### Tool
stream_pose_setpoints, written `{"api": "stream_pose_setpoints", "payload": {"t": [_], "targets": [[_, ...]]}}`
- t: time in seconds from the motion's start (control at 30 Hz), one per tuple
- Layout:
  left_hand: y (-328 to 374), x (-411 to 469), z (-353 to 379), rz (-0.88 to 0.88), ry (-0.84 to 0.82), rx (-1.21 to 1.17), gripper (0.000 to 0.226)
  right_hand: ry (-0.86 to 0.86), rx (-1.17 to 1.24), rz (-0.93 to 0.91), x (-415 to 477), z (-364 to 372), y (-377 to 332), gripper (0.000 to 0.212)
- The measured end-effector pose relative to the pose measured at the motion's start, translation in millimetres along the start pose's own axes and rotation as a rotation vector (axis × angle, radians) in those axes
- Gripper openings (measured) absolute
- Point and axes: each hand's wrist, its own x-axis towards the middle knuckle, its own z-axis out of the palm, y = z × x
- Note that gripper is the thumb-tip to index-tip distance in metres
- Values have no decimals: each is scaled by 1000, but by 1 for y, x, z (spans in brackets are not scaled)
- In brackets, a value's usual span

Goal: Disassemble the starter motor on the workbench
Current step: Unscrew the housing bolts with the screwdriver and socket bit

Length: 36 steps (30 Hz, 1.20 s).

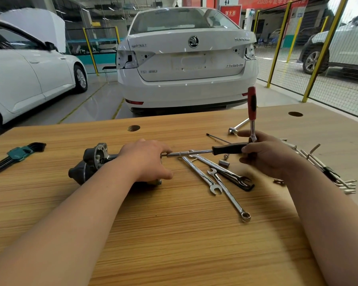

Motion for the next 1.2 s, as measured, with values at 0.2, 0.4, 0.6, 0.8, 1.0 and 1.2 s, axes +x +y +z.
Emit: {"api": "stream_pose_setpoints", "payload": {"t": [0.2, 0.4, 0.6, 0.8, 1.0, 1.2], "targets": [[2, -1, 3, -16, 60, -19, 63, 12, 19, 66, -1, -2, -1, 26], [2, -5, 5, -15, 121, -70, 58, 74, -70, 146, -2, 1, -3, 29], [2, -6, 5, -11, 142, -91, 56, 304, -417, 147, 1, 10, 0, 58], [3, -5, 5, -30, 93, -26, 58, 104, -98, 66, -1, 4, 2, 19], [3, -3, 2, -50, 36, -100, 37, 46, 23, 13, -2, 2, 2, 38], [9, -7, -3, -111, 46, -111, 34, 133, -247, 18, -2, 8, 6, 16]]}}
